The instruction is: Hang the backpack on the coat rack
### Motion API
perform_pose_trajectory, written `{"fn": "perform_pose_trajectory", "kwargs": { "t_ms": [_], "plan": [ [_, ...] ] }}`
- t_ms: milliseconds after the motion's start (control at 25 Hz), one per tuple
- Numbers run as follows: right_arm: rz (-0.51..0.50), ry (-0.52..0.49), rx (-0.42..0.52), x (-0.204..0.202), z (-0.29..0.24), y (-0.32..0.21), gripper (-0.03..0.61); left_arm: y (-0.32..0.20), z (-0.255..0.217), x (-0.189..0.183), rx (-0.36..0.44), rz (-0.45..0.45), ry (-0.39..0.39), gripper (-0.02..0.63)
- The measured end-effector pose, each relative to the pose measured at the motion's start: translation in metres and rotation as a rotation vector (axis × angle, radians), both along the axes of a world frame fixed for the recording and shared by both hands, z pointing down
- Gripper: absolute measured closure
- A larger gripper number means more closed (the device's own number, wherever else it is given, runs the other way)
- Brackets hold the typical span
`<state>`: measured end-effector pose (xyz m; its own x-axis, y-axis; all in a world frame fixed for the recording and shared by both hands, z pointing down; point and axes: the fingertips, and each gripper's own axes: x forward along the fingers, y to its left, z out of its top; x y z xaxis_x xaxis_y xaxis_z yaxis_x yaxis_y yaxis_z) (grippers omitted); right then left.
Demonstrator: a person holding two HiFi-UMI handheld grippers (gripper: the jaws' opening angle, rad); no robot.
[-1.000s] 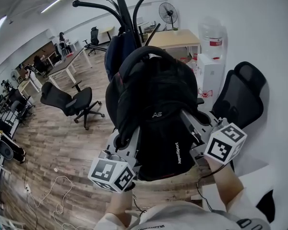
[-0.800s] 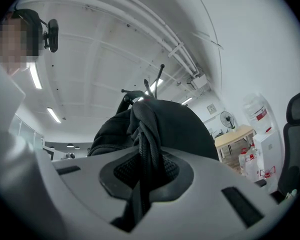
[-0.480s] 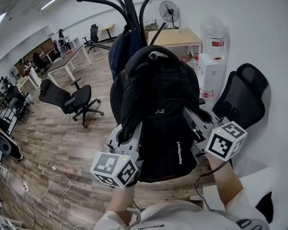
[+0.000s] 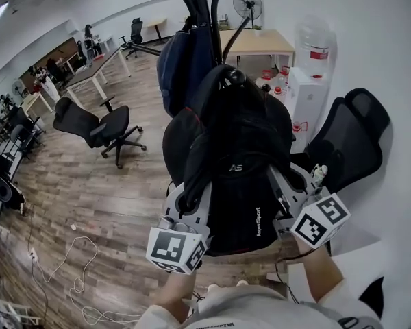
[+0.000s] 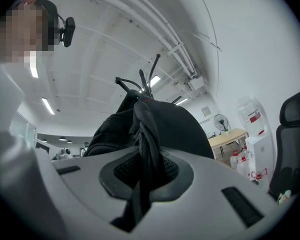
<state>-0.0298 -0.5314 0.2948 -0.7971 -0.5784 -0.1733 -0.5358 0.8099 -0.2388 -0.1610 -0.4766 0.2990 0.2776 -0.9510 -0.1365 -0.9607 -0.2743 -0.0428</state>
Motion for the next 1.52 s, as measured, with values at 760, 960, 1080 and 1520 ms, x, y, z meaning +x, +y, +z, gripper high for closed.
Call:
{"fn": "perform_pose_trajectory", "kwargs": {
  "t_ms": [760, 960, 1080, 1520],
  "plan": [
    [0.134, 0.070, 0.245, 0.016, 0.023, 0.033, 0.531, 0.011, 0.019, 0.030, 0.091, -0.004, -0.134, 0.484],
    [0.179, 0.083, 0.275, 0.033, 0.033, 0.039, 0.482, 0.023, 0.025, 0.031, 0.119, -0.035, -0.168, 0.457],
    [0.212, 0.057, 0.271, 0.049, 0.039, 0.051, 0.480, 0.038, 0.031, 0.028, 0.113, -0.056, -0.162, 0.451],
    [0.258, 0.054, 0.148, 0.062, 0.091, 0.099, 0.495, 0.107, 0.064, -0.001, 0.124, -0.120, -0.089, 0.547]
  ]
}}
